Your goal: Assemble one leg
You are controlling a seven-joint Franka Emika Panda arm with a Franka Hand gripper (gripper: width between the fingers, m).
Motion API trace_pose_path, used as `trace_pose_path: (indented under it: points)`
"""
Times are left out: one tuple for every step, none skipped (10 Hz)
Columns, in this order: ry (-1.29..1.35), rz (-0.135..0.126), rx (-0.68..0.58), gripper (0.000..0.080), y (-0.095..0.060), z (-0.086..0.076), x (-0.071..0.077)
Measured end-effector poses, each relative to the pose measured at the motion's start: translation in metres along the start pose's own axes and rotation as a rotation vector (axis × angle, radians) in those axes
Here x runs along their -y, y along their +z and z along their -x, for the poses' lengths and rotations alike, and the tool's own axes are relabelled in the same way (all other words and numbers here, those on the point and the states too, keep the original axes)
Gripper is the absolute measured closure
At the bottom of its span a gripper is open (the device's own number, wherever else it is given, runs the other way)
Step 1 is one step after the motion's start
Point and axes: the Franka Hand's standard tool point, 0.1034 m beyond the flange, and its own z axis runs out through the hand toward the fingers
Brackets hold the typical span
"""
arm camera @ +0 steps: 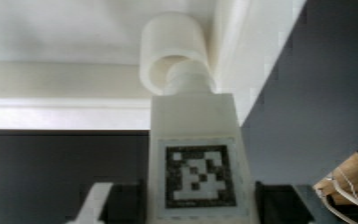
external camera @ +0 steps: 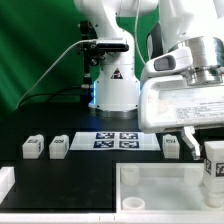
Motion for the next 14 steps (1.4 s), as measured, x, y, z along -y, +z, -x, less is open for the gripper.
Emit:
trace_pose_path:
  points:
    - [-0.002, 0.002, 0.01, 0.0506, 0.0018, 0.004, -0.0017]
    - [-0.002, 0.002, 0.017, 0.0506, 0.0036, 0.007, -0.0019]
    - [-0.002, 0.003, 0.023, 0.0506, 0.0059, 0.0102, -0.0023]
    - [-0.003, 0.003, 0.024, 0.0506, 0.0079, 0.012, -0.0024]
    - [-0.002, 0.003, 0.022, 0.0506, 0.0089, 0.011, -0.002]
    - [0.006, 0.005, 0.018, 0.0506, 0.0097, 0.0095, -0.001]
    - [0.021, 0.011, 0.018, 0.0506, 0.0097, 0.0088, -0.0007]
    - [0.03, 0.016, 0.02, 0.0506, 0.0095, 0.0091, -0.0009]
    - [0.028, 0.017, 0.026, 0.0506, 0.0102, 0.0106, -0.0015]
    - [0.028, 0.017, 0.026, 0.0265, 0.0103, 0.0107, -0.0018]
    - [0.028, 0.017, 0.026, 0.0265, 0.0103, 0.0108, -0.0018]
    - [0.029, 0.017, 0.027, 0.0174, 0.0104, 0.0109, -0.0018]
    - [0.029, 0.017, 0.027, 0.0157, 0.0104, 0.011, -0.0018]
    - [0.028, 0.017, 0.027, 0.0157, 0.0105, 0.0111, -0.0018]
